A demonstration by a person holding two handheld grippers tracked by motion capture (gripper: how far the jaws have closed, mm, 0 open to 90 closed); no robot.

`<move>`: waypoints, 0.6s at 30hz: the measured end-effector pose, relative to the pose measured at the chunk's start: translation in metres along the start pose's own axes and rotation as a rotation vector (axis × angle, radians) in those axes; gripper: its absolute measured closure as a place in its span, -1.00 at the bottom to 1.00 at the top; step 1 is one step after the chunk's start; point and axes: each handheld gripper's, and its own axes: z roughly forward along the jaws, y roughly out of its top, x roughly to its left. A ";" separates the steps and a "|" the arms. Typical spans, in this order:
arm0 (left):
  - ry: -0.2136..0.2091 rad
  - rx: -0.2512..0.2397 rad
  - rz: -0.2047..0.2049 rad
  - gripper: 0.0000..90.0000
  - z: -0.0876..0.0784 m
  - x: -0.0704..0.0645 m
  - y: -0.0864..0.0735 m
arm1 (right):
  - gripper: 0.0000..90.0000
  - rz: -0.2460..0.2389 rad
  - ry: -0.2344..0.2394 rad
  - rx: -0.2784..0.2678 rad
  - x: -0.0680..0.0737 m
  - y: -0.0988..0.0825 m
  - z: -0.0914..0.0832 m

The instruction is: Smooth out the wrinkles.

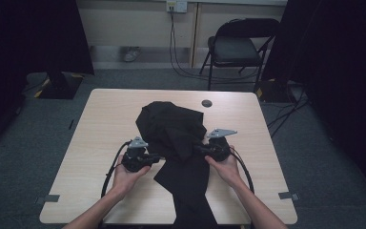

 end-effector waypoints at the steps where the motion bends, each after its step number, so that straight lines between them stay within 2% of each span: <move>1: 0.011 0.009 -0.002 0.75 0.003 -0.001 0.000 | 0.44 0.001 -0.002 0.005 0.001 -0.001 0.000; 2: 0.030 0.020 -0.002 0.74 0.005 -0.002 0.000 | 0.32 -0.006 -0.017 0.004 0.001 -0.001 -0.002; 4: 0.031 0.046 -0.007 0.72 0.010 0.000 -0.001 | 0.17 -0.007 -0.031 -0.019 0.000 0.001 -0.011; 8: 0.046 0.072 0.015 0.72 0.019 0.002 -0.006 | 0.02 -0.012 -0.056 -0.011 -0.001 -0.006 -0.024; 10: 0.024 0.077 0.013 0.72 0.019 0.000 -0.007 | -0.10 -0.015 -0.089 -0.002 0.004 -0.013 -0.029; 11: 0.007 0.077 0.021 0.72 0.019 -0.002 -0.007 | -0.11 -0.036 -0.090 -0.008 0.010 -0.014 -0.032; 12: -0.009 0.072 0.026 0.72 0.019 -0.005 -0.007 | -0.12 -0.060 -0.081 -0.013 0.017 -0.015 -0.035; 14: -0.047 0.067 0.032 0.72 0.019 -0.008 -0.006 | -0.07 -0.075 -0.011 -0.013 0.031 -0.016 -0.036; 16: -0.057 0.081 0.037 0.72 0.022 -0.011 -0.006 | 0.00 -0.108 0.057 0.005 0.044 -0.017 -0.031; 18: -0.059 0.079 0.029 0.67 0.026 -0.012 -0.007 | -0.02 -0.123 0.082 0.043 0.053 -0.019 -0.020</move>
